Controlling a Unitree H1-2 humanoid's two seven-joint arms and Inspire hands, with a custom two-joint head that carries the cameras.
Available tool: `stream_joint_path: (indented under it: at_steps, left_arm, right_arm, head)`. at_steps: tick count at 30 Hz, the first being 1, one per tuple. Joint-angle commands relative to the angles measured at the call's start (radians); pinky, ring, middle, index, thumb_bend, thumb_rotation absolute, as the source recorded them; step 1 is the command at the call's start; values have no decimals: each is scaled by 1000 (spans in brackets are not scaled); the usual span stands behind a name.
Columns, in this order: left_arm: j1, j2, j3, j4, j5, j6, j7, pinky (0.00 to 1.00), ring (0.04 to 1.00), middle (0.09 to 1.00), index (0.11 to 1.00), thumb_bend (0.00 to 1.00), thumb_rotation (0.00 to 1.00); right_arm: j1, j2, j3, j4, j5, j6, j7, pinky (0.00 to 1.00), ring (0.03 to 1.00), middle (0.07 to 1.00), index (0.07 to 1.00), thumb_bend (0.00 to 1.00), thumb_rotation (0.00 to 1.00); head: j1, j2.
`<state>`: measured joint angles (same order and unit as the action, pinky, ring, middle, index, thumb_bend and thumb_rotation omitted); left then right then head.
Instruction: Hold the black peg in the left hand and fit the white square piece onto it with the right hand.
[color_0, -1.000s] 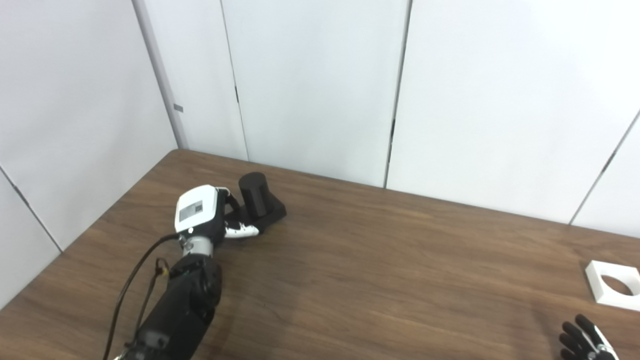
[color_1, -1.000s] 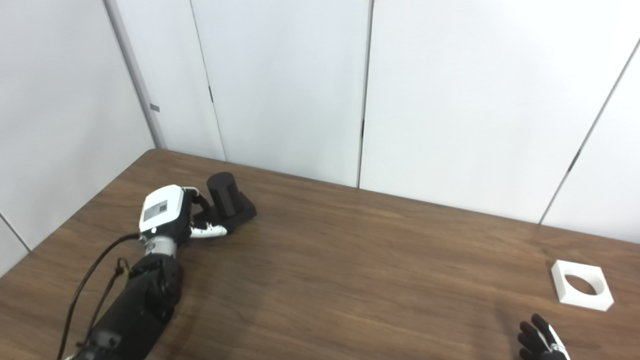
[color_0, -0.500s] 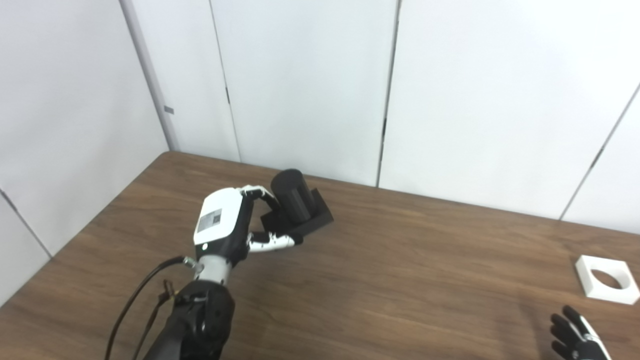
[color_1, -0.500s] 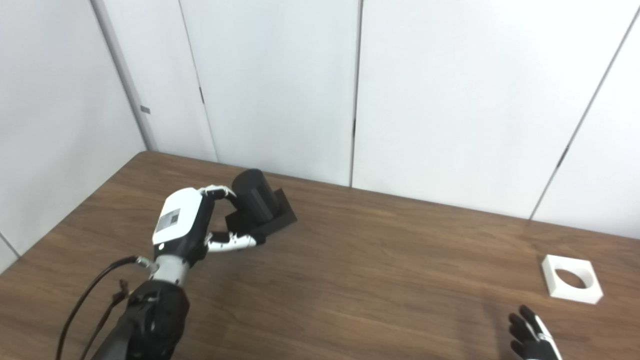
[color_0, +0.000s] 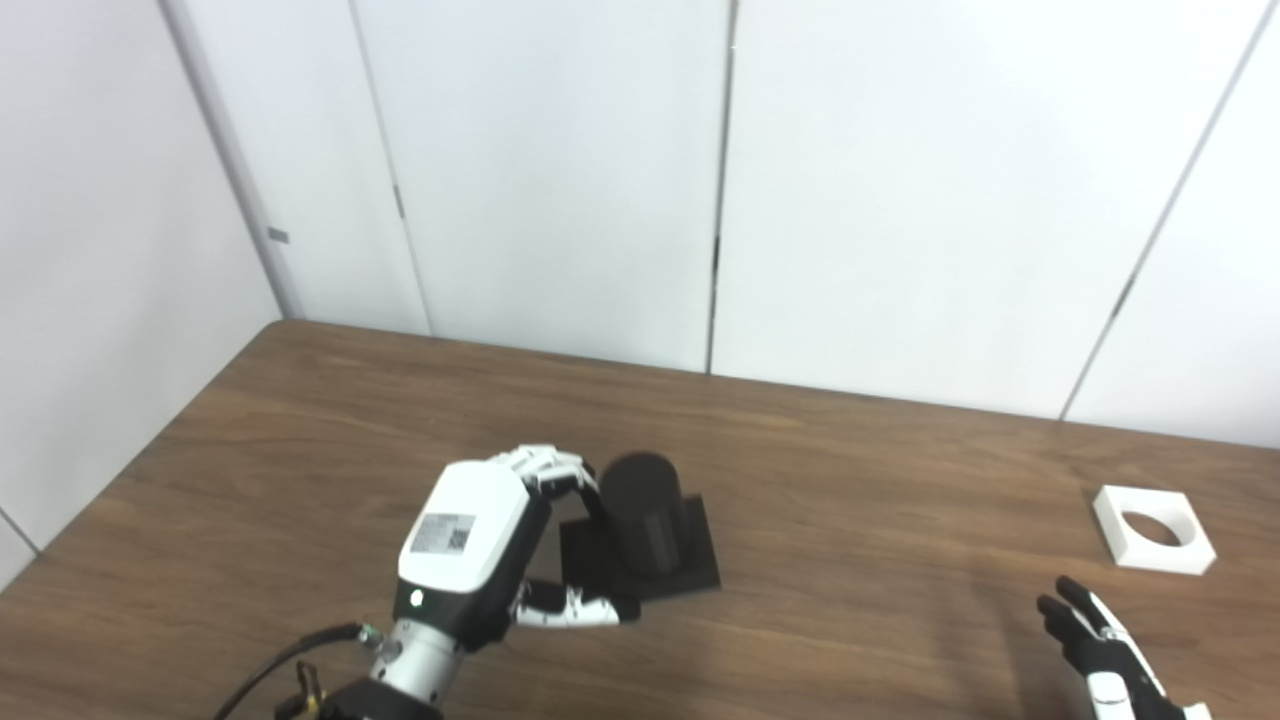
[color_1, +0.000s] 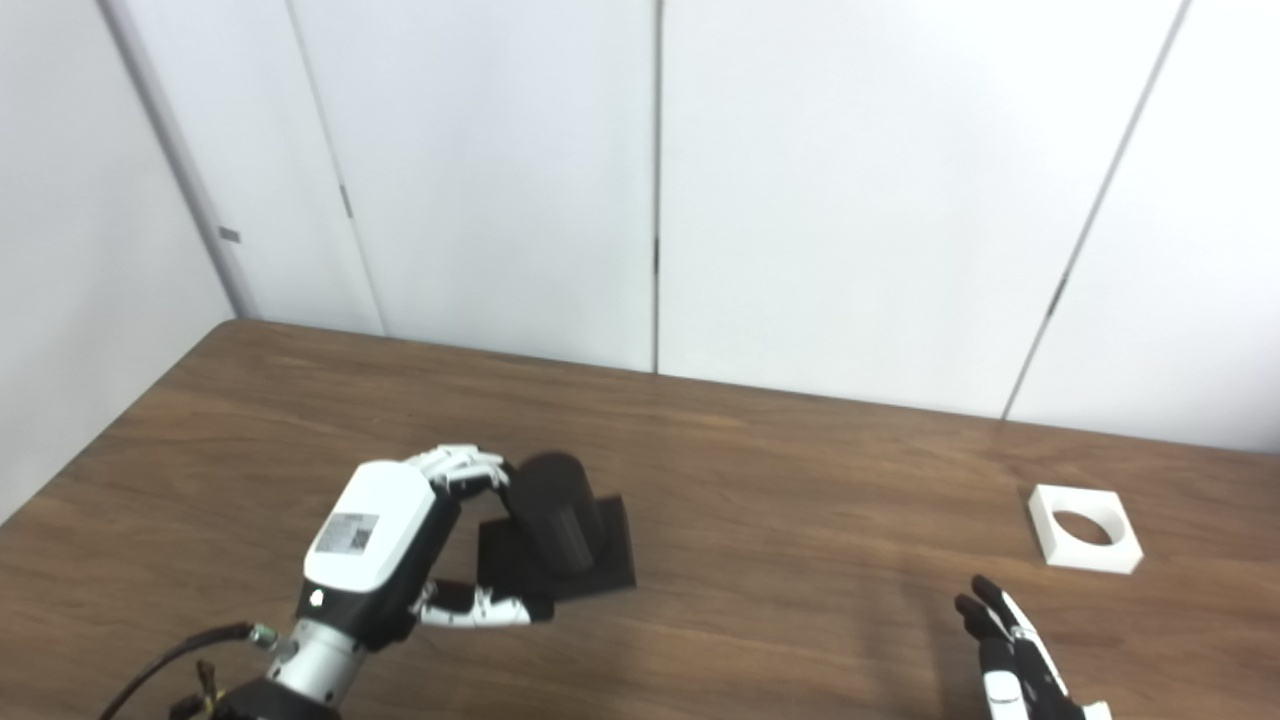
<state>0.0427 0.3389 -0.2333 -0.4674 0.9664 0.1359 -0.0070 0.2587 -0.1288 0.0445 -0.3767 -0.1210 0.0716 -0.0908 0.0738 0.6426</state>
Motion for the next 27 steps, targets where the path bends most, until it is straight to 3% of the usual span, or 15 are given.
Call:
stream_joint_path:
  at_steps: [1, 6, 11, 16, 23, 27]
  left_arm:
    - [-1, 2, 3, -50, 33, -36, 0, 742, 779, 729, 487, 510, 58]
    - [39, -31, -32, -74, 100, -79, -30, 808, 786, 726, 487, 511, 57]
    - [73, -71, -67, -46, 144, -133, -21, 780, 769, 714, 486, 515, 53]
    - [99, -94, -107, -10, 159, -183, -26, 791, 767, 707, 486, 516, 50]
    - [116, -111, -136, 42, 140, -227, -17, 772, 756, 706, 486, 514, 50]
    - [125, -118, -139, 71, 134, -236, -22, 776, 757, 708, 486, 512, 50]
  right_arm:
    - [-1, 63, 2, -41, -2, -10, -14, 908, 876, 854, 884, 278, 1000]
    - [-4, 69, 0, -30, 13, -13, -19, 881, 870, 847, 874, 348, 1000]
    - [-4, 73, 5, -37, 1, 7, -29, 879, 859, 833, 865, 418, 1000]
    - [-8, 78, 11, -43, 1, 12, -40, 814, 836, 819, 855, 419, 1000]
    - [-12, 81, 12, -55, 21, 29, -39, 839, 840, 823, 861, 416, 1000]
    - [-16, 78, 17, -67, 9, 52, -40, 804, 833, 821, 861, 405, 1000]
  head:
    - [-6, 5]
    - [-37, 37]
    - [-59, 70]
    - [-75, 99]
    - [-86, 123]
    - [-91, 127]
